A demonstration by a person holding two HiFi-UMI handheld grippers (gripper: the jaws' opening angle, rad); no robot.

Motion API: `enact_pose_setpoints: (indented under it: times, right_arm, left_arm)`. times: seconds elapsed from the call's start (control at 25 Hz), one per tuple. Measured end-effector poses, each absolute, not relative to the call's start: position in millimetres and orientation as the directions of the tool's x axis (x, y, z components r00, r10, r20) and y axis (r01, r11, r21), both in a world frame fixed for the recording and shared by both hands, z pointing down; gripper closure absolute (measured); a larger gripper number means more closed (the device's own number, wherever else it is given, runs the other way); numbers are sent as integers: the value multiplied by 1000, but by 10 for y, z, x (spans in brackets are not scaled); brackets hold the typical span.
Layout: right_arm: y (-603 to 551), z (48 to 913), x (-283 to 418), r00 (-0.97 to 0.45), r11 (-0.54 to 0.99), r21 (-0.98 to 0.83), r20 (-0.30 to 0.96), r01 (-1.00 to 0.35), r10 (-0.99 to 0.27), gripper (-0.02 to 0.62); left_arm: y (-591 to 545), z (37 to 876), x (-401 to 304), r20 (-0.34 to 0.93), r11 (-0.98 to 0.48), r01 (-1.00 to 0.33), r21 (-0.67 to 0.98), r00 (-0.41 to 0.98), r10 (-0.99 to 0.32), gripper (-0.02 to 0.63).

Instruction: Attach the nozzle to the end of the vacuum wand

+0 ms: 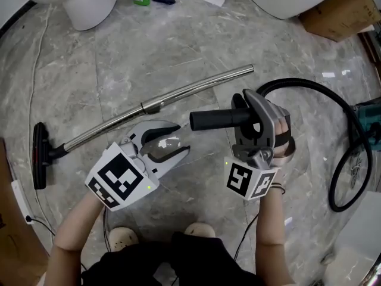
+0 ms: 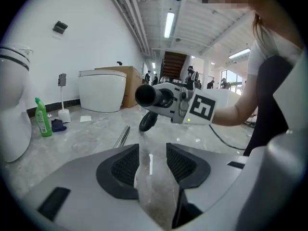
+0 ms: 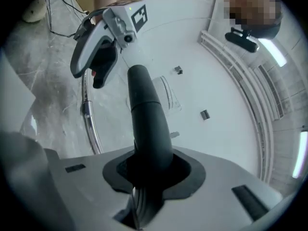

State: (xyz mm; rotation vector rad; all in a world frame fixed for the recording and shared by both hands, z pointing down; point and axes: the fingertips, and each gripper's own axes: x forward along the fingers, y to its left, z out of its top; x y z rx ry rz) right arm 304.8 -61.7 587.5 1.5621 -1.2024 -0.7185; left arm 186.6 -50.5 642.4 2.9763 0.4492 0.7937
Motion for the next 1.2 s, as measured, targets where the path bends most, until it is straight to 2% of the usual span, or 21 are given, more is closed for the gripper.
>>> enact_pose_setpoints:
  times: [0.12, 0.28, 0.44, 0.56, 0.76, 1.2]
  right_arm:
    - [-636, 6146, 3393, 388, 119, 919, 273, -377, -880, 494]
    - [-480, 6215, 3961, 461, 131, 880, 360, -456, -811, 497]
    - [-477, 6010, 4144, 460, 85, 857, 353, -508, -815, 497]
    - [-503, 5939, 4196, 458, 58, 846, 344, -530, -820, 497]
    - [-504, 5936, 4198, 450, 43, 841, 332, -539, -829, 497]
    - [-268, 5870, 4458, 443, -20, 795, 317, -606, -838, 497]
  left_arm:
    - [-645, 6650, 1790, 545, -969, 238, 57, 806, 230, 443]
    - [-892, 6984, 1685, 622, -982, 188, 4, 769, 149, 442]
    - [-1209, 7324, 1667, 708, -974, 176, -145, 706, 23, 386]
    - [-1425, 7523, 1809, 754, -966, 181, -185, 656, -22, 348]
    - [-1552, 7811, 2169, 833, -950, 243, -197, 553, -31, 345]
    - [-1655, 8276, 2948, 912, -941, 290, -176, 408, -44, 345]
